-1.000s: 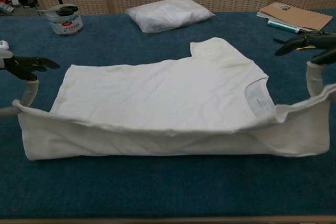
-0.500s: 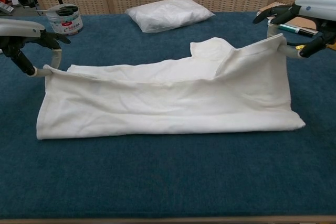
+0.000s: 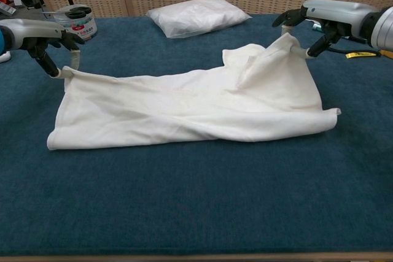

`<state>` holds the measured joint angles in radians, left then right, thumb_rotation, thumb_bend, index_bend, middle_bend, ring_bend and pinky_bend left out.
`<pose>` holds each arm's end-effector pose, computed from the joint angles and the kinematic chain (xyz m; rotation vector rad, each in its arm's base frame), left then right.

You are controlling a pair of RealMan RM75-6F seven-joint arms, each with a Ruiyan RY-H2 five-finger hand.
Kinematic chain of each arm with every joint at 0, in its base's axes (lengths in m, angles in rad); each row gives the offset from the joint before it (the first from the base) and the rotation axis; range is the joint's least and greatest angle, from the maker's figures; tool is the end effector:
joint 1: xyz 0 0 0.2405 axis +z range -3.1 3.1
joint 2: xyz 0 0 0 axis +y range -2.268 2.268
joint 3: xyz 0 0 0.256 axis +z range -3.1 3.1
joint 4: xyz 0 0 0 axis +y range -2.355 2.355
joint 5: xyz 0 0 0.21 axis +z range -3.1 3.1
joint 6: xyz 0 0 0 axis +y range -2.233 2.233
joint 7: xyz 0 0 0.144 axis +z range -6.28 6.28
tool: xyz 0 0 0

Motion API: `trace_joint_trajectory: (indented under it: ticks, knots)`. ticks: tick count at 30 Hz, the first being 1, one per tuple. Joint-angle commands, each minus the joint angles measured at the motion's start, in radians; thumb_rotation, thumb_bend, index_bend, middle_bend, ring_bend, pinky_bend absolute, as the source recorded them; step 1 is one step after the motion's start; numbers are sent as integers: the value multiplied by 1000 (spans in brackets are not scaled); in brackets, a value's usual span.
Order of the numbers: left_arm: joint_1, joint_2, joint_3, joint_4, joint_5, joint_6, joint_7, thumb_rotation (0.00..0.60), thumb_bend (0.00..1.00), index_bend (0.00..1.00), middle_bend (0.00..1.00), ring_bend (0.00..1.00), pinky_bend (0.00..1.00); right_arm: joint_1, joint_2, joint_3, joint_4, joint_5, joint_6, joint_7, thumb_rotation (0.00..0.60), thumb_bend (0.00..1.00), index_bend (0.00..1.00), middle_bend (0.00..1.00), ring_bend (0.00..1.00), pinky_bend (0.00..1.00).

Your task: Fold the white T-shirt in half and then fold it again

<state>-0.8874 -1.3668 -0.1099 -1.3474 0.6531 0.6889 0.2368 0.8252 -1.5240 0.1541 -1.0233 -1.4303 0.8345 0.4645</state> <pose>-0.2150 0.4032 0.0380 -1.6676 -1.2650 -0.6179 -0.1924 -0.4198 0.0259 1.8145 -1.1378 1.0970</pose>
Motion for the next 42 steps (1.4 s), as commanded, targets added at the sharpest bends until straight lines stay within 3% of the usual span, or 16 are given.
trace_joint_trajectory:
  ticks: [1,8,14,15,17,19,21,25,32,42]
  knots:
    - [-19,-49,2,56,-45,14,30,600,825,754,0,0,0,20,-22,11,32,14,-26,2,600,620,681,141,0,20]
    - [-30,-133,-10,160,-54,62,64,600,800,754,0,0,0,46,-59,27,93,34,-52,1,600,620,681,143,0,20]
    - [-26,-183,-19,245,-46,44,62,600,712,752,0,0,0,59,-81,33,132,44,-69,6,600,620,681,144,0,20]
    - [-28,-193,-13,261,-58,36,83,600,679,711,0,0,0,61,-86,32,143,45,-72,6,600,620,681,144,0,20]
    - [-34,-196,-9,269,-85,21,112,600,591,509,0,0,0,64,-93,33,156,47,-76,8,600,620,681,144,0,20]
    - [-41,-194,-6,269,-118,8,142,600,508,157,0,0,0,68,-101,37,172,52,-81,13,600,620,681,144,0,20]
    - [-44,-190,-10,262,-136,1,152,600,468,16,0,0,0,72,-106,40,184,54,-83,16,600,620,681,144,0,20]
    - [-37,-168,-29,240,-126,-7,127,600,403,0,0,0,0,79,-112,47,206,59,-87,20,600,620,681,145,0,20]
    - [10,-72,-83,120,-7,39,18,600,393,0,0,0,0,105,-134,62,261,71,-109,19,600,620,681,145,0,20]
    - [66,82,-96,-86,106,158,9,600,416,0,0,0,0,203,-243,120,462,134,-211,-1,600,620,681,145,0,20]
